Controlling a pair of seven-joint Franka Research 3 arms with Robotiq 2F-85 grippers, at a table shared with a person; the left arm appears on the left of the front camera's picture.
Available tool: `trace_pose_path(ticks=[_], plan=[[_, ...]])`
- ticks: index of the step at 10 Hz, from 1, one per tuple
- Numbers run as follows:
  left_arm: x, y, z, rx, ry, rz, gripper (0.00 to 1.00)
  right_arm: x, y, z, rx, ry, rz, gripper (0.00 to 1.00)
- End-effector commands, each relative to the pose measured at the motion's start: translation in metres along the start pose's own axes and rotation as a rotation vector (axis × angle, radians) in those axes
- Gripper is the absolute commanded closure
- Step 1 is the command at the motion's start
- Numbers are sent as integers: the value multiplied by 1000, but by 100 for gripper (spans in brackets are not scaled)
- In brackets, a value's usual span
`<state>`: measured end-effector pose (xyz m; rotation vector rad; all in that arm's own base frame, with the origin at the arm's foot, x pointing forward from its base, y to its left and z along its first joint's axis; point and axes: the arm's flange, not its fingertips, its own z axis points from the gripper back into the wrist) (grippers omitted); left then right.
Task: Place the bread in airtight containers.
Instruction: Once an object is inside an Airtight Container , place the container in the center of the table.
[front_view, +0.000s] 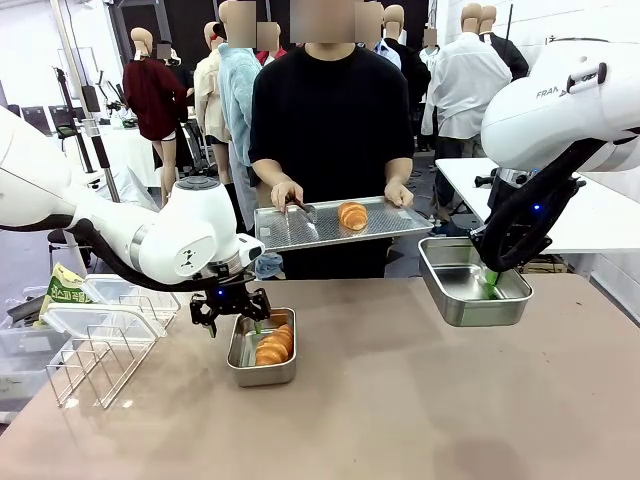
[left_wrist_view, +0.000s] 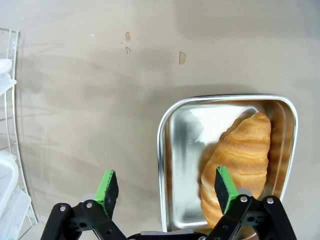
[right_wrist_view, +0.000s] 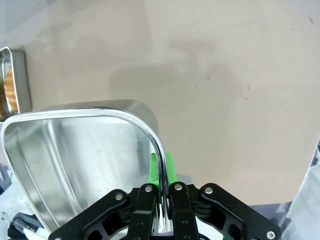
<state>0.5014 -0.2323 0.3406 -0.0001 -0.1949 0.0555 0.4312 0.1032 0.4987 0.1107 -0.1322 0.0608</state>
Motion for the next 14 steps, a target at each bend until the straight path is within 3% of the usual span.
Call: trace_pose_path(ticks=[1, 11, 14], plan=[[-7, 1, 13, 23, -10, 18, 0, -1, 1, 1, 1, -5, 4, 100], [-1, 1, 0, 4, 3, -1, 0, -1, 1, 1, 1, -5, 4, 100], [-7, 0, 61, 41, -20, -113, 0, -1, 1, 1, 1, -5, 4, 100]])
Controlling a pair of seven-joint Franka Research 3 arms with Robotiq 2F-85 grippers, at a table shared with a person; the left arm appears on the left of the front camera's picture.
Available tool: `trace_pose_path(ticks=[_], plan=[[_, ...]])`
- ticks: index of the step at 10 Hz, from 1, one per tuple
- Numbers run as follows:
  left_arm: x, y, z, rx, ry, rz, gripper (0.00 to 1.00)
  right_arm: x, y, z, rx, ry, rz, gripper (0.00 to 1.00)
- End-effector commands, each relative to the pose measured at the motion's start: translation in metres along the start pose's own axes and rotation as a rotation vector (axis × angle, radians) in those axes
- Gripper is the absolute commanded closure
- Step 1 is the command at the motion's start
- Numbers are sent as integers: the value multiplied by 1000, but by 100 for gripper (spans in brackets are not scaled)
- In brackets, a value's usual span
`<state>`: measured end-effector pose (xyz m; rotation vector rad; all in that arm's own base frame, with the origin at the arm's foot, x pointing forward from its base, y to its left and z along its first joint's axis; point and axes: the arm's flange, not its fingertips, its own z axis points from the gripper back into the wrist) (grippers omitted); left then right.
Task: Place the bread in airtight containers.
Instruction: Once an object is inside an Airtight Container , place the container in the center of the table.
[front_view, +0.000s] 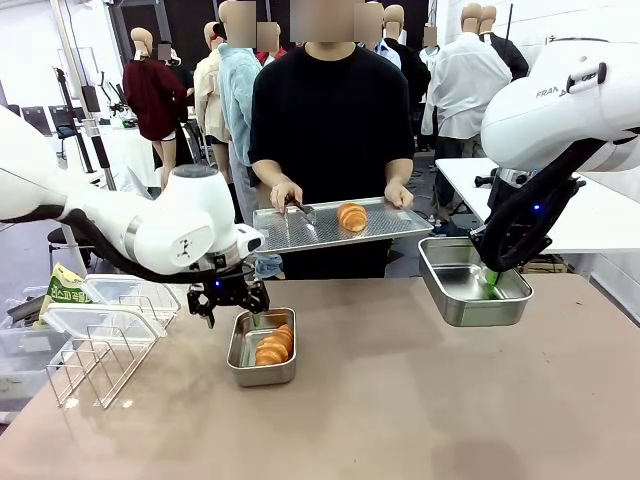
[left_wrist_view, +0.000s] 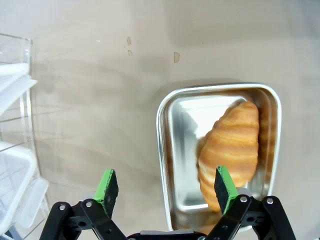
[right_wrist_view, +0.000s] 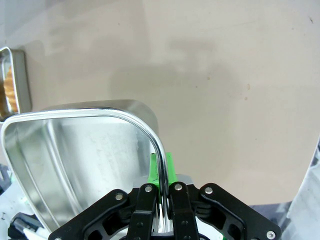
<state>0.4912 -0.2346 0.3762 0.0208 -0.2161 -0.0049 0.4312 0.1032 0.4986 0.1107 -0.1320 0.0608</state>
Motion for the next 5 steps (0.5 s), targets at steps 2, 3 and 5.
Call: trace_pose_path(ticks=[2, 3, 5], plan=[[-4, 4, 72, 55, 27, -136, 0, -1, 1, 1, 1, -5, 4, 100], [-5, 6, 90, 33, 13, -158, 0, -1, 1, 1, 1, -5, 4, 100], [-14, 7, 115, -2, 8, -230, 0, -1, 1, 1, 1, -5, 4, 100]])
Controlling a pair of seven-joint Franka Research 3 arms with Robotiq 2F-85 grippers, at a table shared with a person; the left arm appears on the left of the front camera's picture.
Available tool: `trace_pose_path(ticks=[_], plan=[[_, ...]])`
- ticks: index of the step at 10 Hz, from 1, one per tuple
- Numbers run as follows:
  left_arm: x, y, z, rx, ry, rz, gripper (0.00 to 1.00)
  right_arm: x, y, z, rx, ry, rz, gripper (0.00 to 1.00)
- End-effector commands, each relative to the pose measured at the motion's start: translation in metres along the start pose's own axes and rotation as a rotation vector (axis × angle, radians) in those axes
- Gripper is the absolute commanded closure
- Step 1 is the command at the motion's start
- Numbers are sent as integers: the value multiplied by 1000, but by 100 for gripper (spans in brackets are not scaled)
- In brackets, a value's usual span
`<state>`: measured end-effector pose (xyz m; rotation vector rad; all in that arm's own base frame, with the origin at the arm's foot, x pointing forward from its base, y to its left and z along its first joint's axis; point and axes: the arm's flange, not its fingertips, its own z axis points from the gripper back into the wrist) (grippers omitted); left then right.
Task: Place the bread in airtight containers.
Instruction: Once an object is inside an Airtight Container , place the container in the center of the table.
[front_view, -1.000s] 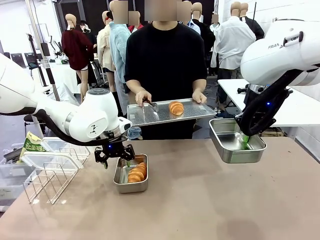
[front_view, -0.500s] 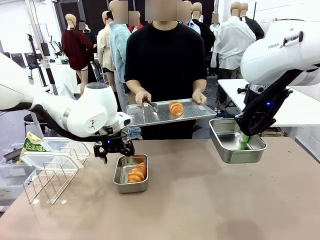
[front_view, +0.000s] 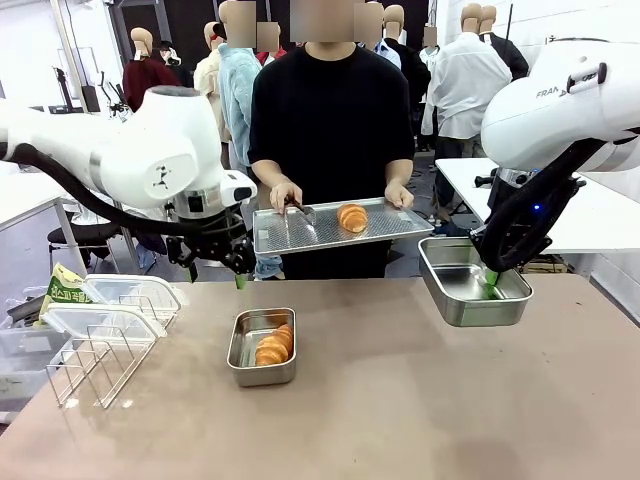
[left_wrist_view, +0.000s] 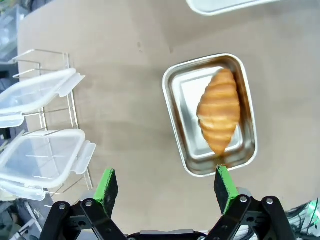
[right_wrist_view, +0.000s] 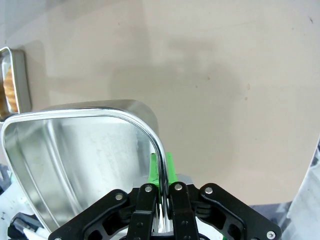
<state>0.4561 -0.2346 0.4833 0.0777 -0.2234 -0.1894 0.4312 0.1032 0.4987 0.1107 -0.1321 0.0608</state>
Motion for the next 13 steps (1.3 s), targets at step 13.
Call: trace_pose_path(ticks=[13], plan=[[-22, 3, 39, -104, -70, -102, 0, -1, 1, 1, 1, -5, 4, 100]])
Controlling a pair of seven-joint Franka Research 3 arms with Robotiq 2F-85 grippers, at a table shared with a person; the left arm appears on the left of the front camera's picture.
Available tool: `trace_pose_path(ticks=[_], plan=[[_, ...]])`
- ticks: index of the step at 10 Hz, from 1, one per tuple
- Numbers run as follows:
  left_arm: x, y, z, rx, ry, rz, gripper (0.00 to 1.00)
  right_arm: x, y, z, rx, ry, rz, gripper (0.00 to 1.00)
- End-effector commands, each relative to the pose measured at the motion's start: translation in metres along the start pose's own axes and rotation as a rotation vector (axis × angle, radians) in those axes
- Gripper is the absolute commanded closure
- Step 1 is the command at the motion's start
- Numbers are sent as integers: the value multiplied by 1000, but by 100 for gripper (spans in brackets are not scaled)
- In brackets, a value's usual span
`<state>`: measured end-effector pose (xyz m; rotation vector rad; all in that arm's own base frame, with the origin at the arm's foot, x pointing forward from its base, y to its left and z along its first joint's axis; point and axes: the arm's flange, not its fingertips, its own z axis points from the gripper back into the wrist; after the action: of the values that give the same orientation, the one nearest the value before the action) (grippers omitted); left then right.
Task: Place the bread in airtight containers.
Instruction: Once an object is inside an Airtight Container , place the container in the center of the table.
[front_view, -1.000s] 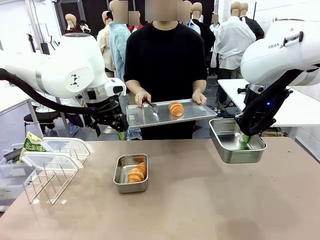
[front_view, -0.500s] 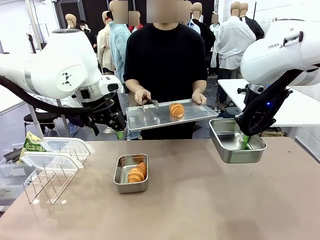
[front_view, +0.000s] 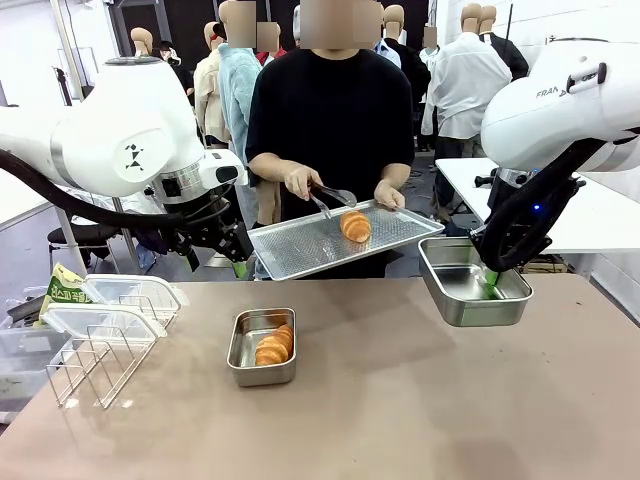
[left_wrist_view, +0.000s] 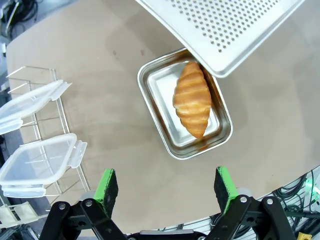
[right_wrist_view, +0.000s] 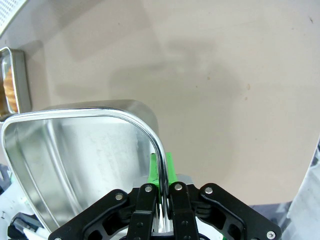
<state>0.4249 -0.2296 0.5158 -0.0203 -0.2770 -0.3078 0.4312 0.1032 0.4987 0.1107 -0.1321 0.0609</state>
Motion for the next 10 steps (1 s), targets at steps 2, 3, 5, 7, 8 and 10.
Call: trace_pose_path(ticks=[2, 3, 5, 7, 8, 10], plan=[[2, 1, 1, 0, -2, 2, 0, -1, 1, 1, 1, -5, 4, 100], [2, 1, 1, 0, -2, 2, 0, -1, 1, 1, 1, -5, 4, 100], [2, 1, 1, 0, -2, 2, 0, -1, 1, 1, 1, -5, 4, 100], [2, 1, 1, 0, -2, 2, 0, -1, 1, 1, 1, -5, 4, 100], [2, 1, 1, 0, -2, 2, 0, -1, 1, 1, 1, -5, 4, 100], [2, 1, 1, 0, -2, 2, 0, -1, 1, 1, 1, -5, 4, 100]])
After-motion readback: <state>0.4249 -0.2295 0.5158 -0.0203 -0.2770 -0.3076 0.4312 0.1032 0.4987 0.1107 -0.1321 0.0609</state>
